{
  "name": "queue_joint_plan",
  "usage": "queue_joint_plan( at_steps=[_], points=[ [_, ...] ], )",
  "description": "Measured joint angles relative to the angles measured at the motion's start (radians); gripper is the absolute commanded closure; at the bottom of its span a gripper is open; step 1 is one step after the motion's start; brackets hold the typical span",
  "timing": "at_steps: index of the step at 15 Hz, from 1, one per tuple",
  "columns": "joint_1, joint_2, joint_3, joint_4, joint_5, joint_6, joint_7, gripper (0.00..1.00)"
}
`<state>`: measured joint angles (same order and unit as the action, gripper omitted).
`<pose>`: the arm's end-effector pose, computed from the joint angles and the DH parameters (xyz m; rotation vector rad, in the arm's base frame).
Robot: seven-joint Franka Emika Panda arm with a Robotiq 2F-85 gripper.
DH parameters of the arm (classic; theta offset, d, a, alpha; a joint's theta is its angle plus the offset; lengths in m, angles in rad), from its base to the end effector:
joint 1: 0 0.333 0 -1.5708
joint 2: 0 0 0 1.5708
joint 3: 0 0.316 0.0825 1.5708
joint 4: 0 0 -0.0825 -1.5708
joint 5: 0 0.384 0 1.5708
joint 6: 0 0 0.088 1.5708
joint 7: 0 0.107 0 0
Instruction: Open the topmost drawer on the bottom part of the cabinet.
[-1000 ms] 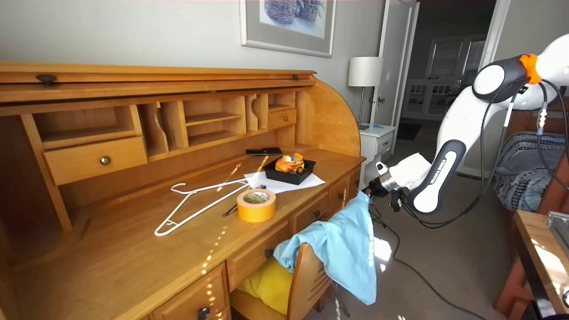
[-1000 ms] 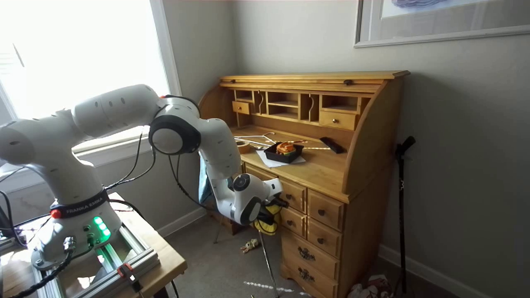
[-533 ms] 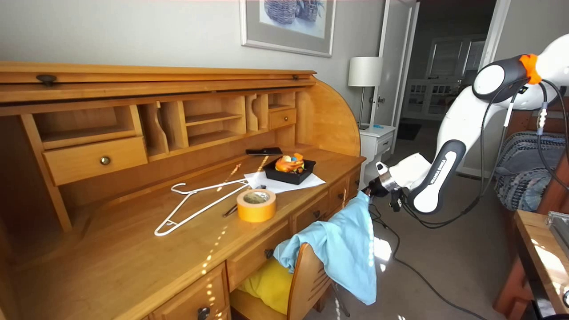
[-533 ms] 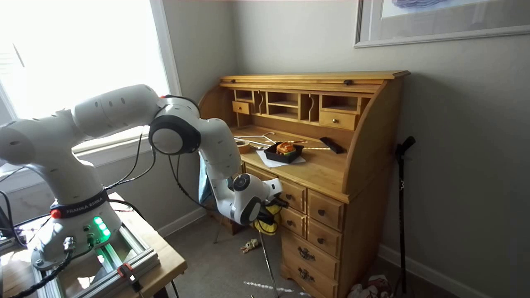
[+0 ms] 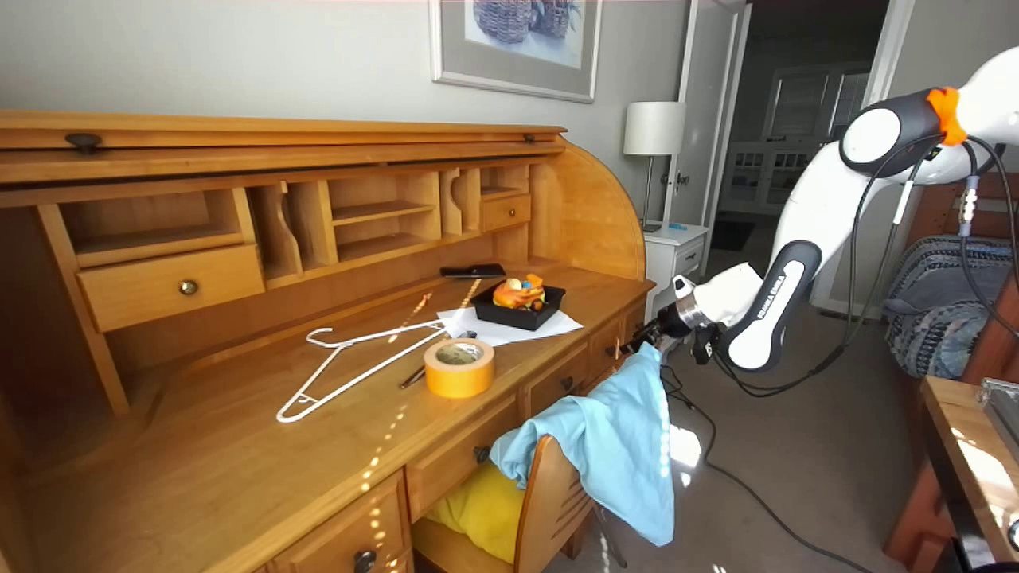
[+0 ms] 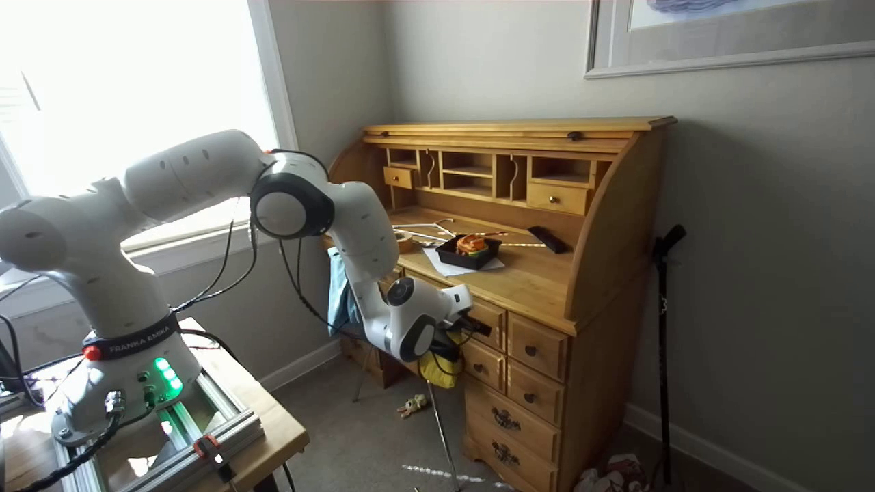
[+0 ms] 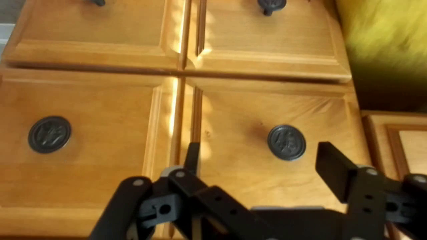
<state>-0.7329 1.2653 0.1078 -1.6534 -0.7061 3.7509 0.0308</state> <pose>0.5371 -0.2928 -0.0092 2.8154 -0.0210 1.2701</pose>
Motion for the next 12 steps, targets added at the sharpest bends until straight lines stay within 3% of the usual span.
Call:
queue_joint_plan(
  at_steps=[5,12],
  points=[
    [0.063,-0.082,-0.045,-0.041,0.079,0.005,0.040,0.00],
    [0.066,-0.098,-0.044,-0.065,0.078,-0.058,0.056,0.00]
  ],
)
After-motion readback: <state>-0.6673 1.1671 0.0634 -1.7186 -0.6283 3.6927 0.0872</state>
